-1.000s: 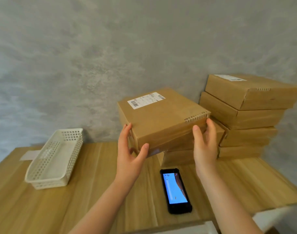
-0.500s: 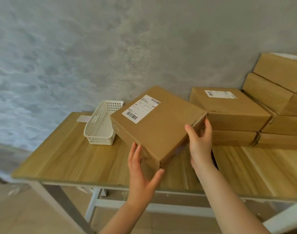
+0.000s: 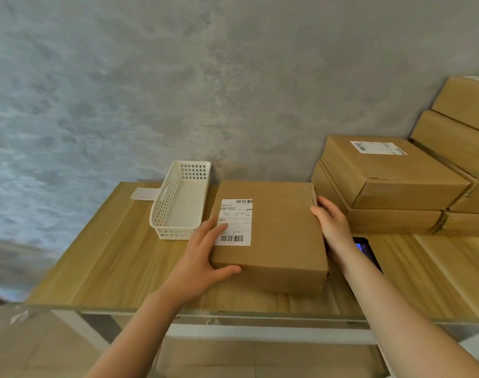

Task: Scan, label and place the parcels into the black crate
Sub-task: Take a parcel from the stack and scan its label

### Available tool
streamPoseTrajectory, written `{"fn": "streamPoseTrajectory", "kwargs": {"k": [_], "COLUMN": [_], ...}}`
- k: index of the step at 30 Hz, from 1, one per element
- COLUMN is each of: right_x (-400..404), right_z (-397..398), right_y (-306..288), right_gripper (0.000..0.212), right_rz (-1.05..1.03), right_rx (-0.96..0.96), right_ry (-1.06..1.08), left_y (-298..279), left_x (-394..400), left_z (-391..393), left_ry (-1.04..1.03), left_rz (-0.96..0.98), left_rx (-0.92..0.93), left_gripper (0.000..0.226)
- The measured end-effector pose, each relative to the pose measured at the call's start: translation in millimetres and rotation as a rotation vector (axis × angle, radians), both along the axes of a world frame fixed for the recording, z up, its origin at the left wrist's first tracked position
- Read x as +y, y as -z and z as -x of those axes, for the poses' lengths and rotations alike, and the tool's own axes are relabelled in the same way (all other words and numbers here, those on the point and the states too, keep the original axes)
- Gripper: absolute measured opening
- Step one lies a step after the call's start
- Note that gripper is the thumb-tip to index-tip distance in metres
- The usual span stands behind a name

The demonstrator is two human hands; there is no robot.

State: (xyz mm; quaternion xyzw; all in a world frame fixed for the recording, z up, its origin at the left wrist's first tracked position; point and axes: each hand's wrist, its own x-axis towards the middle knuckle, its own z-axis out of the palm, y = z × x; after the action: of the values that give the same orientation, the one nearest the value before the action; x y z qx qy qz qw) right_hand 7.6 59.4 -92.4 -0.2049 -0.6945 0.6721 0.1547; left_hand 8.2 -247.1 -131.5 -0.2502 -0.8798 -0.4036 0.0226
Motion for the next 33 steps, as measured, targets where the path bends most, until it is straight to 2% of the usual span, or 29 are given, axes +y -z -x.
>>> {"fn": "streamPoseTrajectory", "kwargs": {"k": [4, 8, 14, 16, 19, 21, 24, 27, 29, 33], "right_x": [5, 22, 52, 63, 73, 72, 68, 68, 71, 78], "right_z": [7, 8, -25, -42, -62, -72, -82, -85, -83, -82], "right_y": [2, 3, 10, 21, 35, 41, 44, 49, 53, 57], "right_gripper": [0.043, 0.045, 0.025, 0.032, 0.068, 0.086, 0.099, 0.100, 0.100, 0.100], "right_rz": [-0.034, -0.211, -0.521, -0.706, -0.914, -0.931, -0.960, -0.982, -0.926, -0.793], "right_rx": [-0.099, -0.214, -0.205, -0.350, -0.624, -0.711, -0.814, -0.812, -0.784, -0.712], "right_ry": [-0.048, -0.104, 0.129, 0.171, 0.158, 0.124, 0.027, 0.040, 0.064, 0.078], "left_y": [5, 13, 14, 13, 13, 14, 15, 18, 24, 31], "left_x": [4, 11, 26, 32, 39, 42, 43, 43, 42, 39], "left_z": [7, 7, 13, 17, 26, 30, 32, 31, 31, 27], "left_ry": [-0.014, -0.024, -0.076, -0.096, -0.103, -0.095, -0.095, -0.095, -0.087, -0.082], "left_rz": [0.021, 0.009, -0.025, -0.038, -0.055, -0.058, -0.075, -0.133, -0.204, -0.414], "left_rx": [0.014, 0.057, 0.033, 0.026, 0.008, 0.002, 0.010, 0.015, 0.014, -0.205], "left_gripper": [0.090, 0.089, 0.089, 0.089, 0.088, 0.087, 0.085, 0.086, 0.089, 0.087]}}
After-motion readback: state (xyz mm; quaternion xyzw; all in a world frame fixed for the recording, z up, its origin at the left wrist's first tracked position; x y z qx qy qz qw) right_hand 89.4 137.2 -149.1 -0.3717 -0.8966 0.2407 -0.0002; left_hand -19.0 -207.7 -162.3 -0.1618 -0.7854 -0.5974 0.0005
